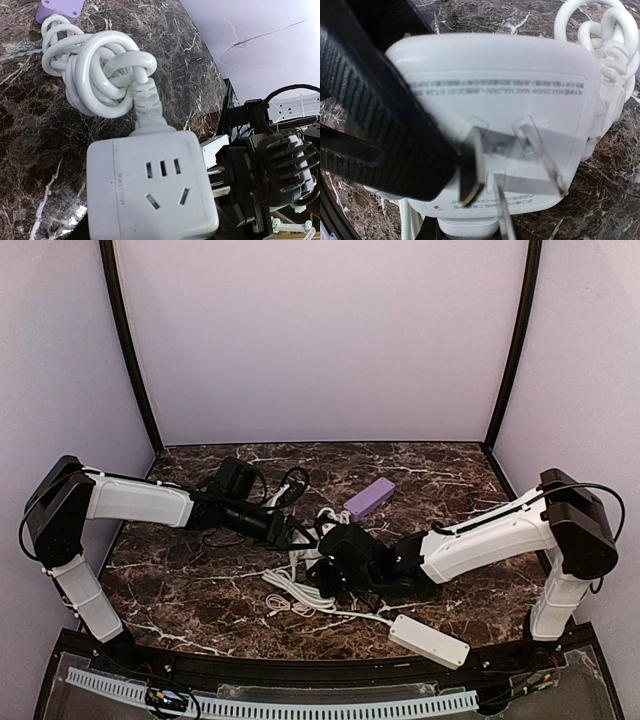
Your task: Pull the plug off the socket
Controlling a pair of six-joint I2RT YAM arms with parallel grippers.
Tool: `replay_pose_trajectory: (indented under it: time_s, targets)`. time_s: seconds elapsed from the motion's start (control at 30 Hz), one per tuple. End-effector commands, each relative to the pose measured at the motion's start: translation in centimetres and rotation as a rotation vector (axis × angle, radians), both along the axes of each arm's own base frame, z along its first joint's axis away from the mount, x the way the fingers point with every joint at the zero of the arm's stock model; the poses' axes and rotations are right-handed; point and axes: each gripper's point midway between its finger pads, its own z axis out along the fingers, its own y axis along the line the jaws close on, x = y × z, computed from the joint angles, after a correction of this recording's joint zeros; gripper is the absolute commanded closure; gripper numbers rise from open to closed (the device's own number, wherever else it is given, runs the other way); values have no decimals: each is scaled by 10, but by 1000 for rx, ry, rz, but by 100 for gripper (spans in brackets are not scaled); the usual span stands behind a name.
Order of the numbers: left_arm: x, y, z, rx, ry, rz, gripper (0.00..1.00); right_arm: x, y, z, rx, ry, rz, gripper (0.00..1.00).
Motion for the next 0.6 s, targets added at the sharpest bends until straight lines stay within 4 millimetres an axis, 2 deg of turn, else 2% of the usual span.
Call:
replay_pose_trajectory:
  time_s: [0.0,0.33,0.57]
  targets:
    - [8,12,0,28,-19,45,95,6,9,37,80,-146,36,100]
    - [9,14,0,32,-19,53,95,-3,15,37,132,-174,114,100]
    - [10,15,-1,35,-21,57,95,5,4,30,95,-140,20,100]
